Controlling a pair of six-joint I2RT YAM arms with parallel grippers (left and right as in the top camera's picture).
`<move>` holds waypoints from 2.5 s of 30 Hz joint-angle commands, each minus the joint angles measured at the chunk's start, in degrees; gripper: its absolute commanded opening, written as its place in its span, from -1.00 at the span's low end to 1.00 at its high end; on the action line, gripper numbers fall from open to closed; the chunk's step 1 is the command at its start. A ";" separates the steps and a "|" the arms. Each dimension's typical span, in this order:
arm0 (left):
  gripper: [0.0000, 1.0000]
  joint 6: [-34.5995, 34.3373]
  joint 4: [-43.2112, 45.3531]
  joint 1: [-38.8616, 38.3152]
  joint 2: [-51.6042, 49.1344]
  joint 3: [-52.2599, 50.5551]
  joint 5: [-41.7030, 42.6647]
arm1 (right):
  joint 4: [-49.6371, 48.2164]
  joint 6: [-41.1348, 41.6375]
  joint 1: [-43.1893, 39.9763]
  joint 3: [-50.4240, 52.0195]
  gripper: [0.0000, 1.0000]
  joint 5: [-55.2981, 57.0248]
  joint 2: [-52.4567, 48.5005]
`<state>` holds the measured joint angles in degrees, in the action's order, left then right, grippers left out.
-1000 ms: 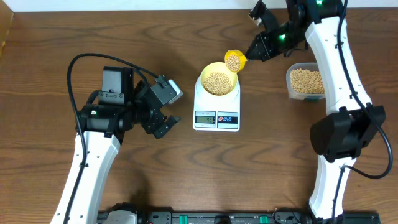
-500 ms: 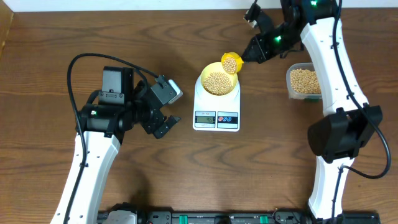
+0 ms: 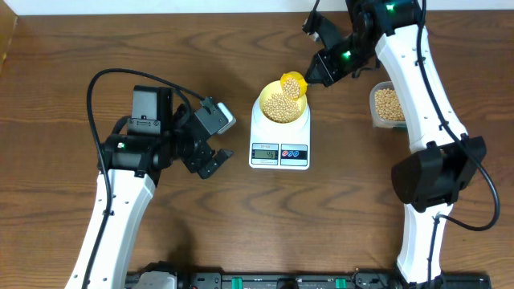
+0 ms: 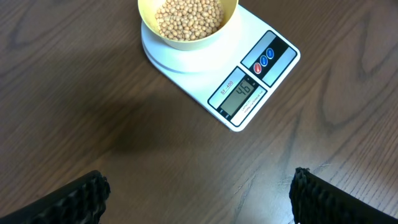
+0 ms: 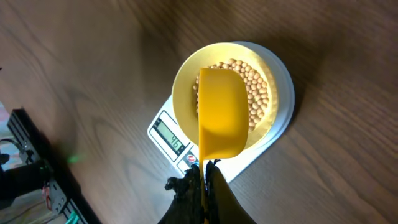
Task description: Scoop item into bowl and weigh 50g on scale
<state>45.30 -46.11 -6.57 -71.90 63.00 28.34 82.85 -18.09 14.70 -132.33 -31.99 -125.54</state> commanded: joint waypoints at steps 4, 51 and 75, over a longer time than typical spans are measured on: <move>0.89 0.76 -0.17 0.17 0.04 -0.13 0.09 | -0.59 -1.07 0.39 -1.46 -0.98 0.31 0.48; 0.89 0.76 -0.17 0.17 0.04 -0.13 0.09 | -1.95 -3.41 1.20 -1.49 -0.98 2.34 0.48; 0.90 0.76 -0.17 0.17 0.04 -0.13 0.09 | 0.33 2.86 -9.60 -1.49 -0.98 -20.04 0.48</move>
<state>45.30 -46.11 -6.57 -71.90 63.00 28.34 83.07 -16.71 6.59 -132.33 -45.47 -125.54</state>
